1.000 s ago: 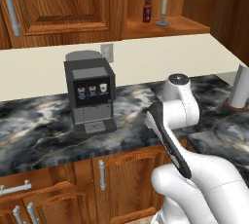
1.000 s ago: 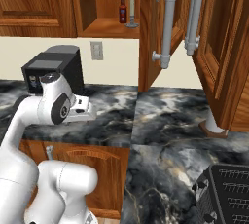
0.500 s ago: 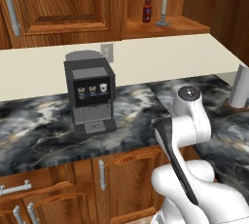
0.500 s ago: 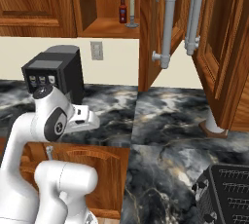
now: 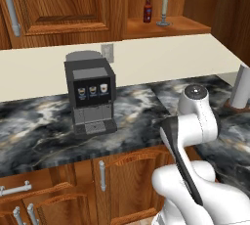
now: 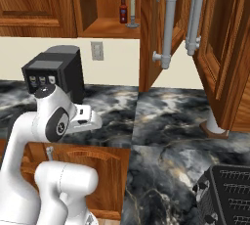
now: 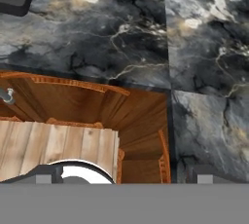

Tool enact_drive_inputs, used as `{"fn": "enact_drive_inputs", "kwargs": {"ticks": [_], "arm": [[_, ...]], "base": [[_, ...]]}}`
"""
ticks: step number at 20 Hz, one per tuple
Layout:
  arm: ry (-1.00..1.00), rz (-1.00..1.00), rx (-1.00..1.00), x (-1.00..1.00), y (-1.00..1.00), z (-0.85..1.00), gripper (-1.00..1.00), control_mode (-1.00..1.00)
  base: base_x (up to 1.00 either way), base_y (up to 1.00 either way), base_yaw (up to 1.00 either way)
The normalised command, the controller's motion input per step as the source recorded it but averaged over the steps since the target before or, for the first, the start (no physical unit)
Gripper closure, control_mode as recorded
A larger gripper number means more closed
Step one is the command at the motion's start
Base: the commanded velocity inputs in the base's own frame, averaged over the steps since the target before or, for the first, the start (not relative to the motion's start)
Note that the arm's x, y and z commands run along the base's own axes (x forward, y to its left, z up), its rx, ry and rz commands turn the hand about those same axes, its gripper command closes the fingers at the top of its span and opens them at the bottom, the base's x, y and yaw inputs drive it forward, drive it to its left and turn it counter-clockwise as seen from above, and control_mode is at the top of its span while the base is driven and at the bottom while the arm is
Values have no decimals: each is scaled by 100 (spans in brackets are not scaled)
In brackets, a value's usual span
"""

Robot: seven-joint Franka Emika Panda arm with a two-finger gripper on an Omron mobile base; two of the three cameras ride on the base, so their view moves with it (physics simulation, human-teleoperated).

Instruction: Pick the candle and candle from the dining table and place them in the open cabinet. Close the cabinet after placing the objects.

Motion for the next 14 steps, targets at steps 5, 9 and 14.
{"fn": "enact_drive_inputs", "kwargs": {"ticks": [5, 9, 14], "arm": [[0, 0, 0, -2, 0, 0, -100, 100], [0, 0, 0, 0, 0, 0, -100, 100], [0, 0, 0, 0, 0, 0, -100, 100]], "base": [[-28, 3, 0], [-82, 23, 0], [-100, 44, 0]]}}
